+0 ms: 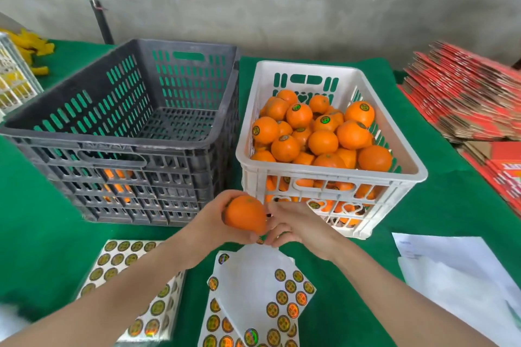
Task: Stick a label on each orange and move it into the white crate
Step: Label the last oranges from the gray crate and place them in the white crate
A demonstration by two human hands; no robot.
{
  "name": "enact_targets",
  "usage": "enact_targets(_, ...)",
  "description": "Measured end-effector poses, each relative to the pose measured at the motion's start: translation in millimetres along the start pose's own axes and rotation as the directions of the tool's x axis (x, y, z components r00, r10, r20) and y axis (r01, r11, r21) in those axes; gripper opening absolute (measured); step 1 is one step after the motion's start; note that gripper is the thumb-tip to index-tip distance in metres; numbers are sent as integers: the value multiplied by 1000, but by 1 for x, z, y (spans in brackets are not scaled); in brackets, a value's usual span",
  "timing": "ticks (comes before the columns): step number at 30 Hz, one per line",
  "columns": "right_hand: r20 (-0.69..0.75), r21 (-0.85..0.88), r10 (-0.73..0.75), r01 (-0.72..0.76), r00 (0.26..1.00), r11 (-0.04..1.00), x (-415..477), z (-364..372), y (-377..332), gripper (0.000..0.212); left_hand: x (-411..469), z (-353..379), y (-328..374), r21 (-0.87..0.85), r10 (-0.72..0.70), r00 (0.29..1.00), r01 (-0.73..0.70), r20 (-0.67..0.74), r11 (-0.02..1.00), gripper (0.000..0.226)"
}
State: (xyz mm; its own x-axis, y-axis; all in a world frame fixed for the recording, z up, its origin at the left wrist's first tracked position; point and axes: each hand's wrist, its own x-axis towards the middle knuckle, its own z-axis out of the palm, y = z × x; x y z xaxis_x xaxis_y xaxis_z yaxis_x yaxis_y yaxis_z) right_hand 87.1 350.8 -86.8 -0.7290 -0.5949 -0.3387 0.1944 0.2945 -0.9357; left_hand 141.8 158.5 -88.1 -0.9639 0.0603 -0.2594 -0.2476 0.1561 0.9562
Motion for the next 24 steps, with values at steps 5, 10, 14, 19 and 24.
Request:
enact_targets(5, -126, -731, 264, -269, 956, 627, 12, -11, 54, 49, -5, -18, -30, -311, -228, 973, 208, -30, 927, 76)
enact_targets(10, -236, -718, 246, -340, 940, 607, 30, 3, 74, 56, -7, -19, -42, -348, -300, 954, 291, 30, 891, 89)
enact_targets(14, -262, -666, 201, -328, 944, 670, 41, 16, 69, 40, -5, -16, -49, -322, -305, 951, 304, 50, 896, 92)
enact_targets(19, -332, -323, 89, -202, 939, 925, 36, 22, 60, 35, 1, -17, -49, -207, -237, 961, 263, 145, 942, 77)
enact_targets(24, -371, 48, 130, -121, 920, 992, 20, 26, 52, 22, 11, -17, -49, -169, -132, 937, 194, 324, 966, 71)
